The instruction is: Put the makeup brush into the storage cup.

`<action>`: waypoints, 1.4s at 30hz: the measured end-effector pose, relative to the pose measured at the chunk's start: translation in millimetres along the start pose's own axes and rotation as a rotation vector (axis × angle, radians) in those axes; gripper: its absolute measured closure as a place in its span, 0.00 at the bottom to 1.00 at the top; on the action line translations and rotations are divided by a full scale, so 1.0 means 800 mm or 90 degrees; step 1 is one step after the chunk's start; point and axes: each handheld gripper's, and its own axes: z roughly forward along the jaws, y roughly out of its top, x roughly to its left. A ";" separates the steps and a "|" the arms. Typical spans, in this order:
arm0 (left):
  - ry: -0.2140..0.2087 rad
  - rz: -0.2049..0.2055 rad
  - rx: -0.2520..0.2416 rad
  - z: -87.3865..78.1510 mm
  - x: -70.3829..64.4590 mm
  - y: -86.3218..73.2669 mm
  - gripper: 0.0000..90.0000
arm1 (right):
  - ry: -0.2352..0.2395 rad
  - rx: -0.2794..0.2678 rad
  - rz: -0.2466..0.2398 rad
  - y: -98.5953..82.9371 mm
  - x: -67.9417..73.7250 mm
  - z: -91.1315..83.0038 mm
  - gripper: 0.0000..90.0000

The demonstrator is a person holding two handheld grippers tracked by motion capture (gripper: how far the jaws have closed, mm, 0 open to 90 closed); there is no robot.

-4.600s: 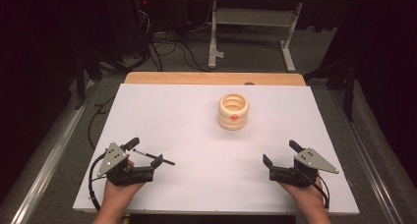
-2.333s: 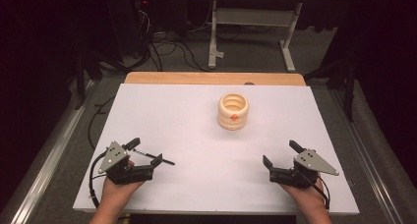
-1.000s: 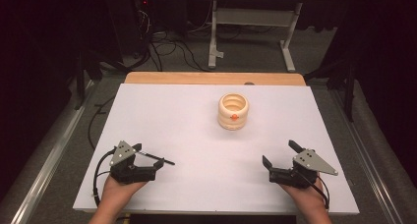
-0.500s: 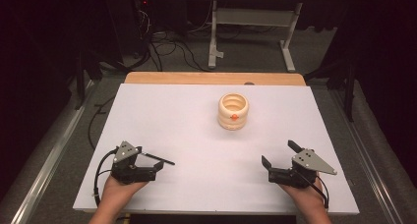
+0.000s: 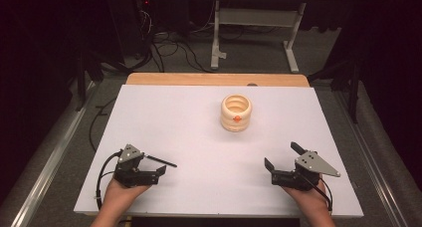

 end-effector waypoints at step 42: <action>0.017 0.074 0.210 -0.005 0.009 0.032 0.01 | -0.001 0.003 -0.008 0.000 0.007 -0.002 0.01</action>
